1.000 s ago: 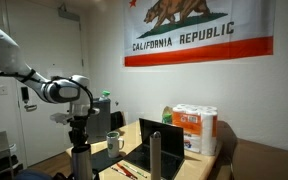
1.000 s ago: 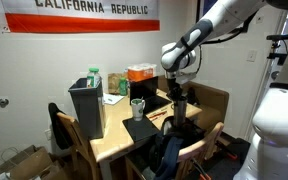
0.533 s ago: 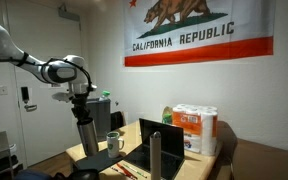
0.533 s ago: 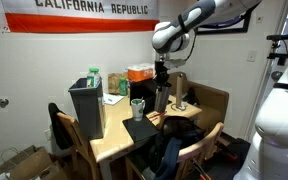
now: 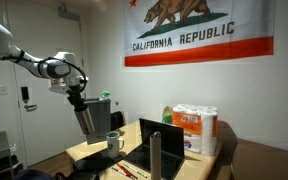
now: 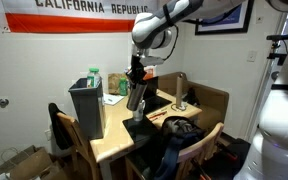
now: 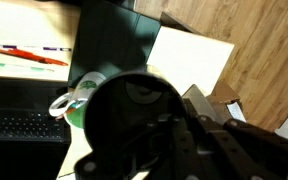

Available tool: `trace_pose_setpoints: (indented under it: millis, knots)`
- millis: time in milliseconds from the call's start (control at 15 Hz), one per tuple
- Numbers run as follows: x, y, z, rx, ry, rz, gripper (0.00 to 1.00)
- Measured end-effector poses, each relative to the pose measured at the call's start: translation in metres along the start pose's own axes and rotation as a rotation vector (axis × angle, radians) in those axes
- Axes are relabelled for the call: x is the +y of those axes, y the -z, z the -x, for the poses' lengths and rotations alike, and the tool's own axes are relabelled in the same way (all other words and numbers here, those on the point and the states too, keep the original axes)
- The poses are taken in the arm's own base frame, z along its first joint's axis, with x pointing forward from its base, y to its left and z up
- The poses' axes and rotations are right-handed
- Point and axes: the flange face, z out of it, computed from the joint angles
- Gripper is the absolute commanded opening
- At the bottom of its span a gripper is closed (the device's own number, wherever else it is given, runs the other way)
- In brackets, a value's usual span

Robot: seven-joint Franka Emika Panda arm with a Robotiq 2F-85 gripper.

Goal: Take the flask out of the bag and put it on the table

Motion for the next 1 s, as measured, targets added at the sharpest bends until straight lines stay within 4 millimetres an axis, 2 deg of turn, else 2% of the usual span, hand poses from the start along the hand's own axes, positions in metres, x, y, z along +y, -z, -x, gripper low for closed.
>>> trace_pose_setpoints:
  millis: [267, 667, 1000]
  knots:
    - [-0.031, -0.05, -0.015, 0.035, 0.036, -0.03, 0.02]
    - [-0.057, -0.133, -0.024, 0.016, 0.079, -0.058, 0.02]
    - [-0.062, -0.17, -0.031, -0.021, 0.078, -0.044, 0.02]
